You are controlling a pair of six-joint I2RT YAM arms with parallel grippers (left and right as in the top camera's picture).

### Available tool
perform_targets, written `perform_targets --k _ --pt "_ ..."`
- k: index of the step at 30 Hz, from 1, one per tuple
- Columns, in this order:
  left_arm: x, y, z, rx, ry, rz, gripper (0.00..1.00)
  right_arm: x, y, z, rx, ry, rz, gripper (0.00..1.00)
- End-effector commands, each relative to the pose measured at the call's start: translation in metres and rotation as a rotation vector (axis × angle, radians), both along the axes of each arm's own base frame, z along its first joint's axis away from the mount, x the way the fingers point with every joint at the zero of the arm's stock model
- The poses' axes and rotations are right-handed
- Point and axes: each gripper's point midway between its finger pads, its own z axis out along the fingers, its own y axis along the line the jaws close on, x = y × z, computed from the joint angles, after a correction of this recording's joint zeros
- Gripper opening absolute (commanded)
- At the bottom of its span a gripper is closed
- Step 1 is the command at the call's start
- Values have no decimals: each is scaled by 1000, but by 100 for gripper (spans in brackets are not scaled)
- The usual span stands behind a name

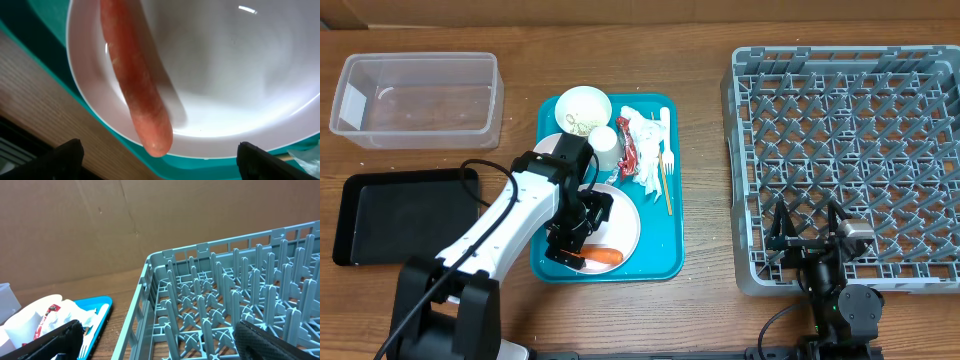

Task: Sort waste into correct bins and load items into the dishwasher rack
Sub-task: 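Move the left gripper over the white plate toward the carrot, then grasp the orange carrot with the left gripper and lift it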

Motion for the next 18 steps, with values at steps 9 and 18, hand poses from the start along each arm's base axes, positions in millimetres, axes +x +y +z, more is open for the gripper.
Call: perform_targets --k 9,18 --pt "-5 7 -27 33 -20 -107 100 0 -1 -1 -3 -5 -6 100" --pt "6 -2 -42 -20 -92 -93 100 0 -1 -1 -3 -5 -6 100"
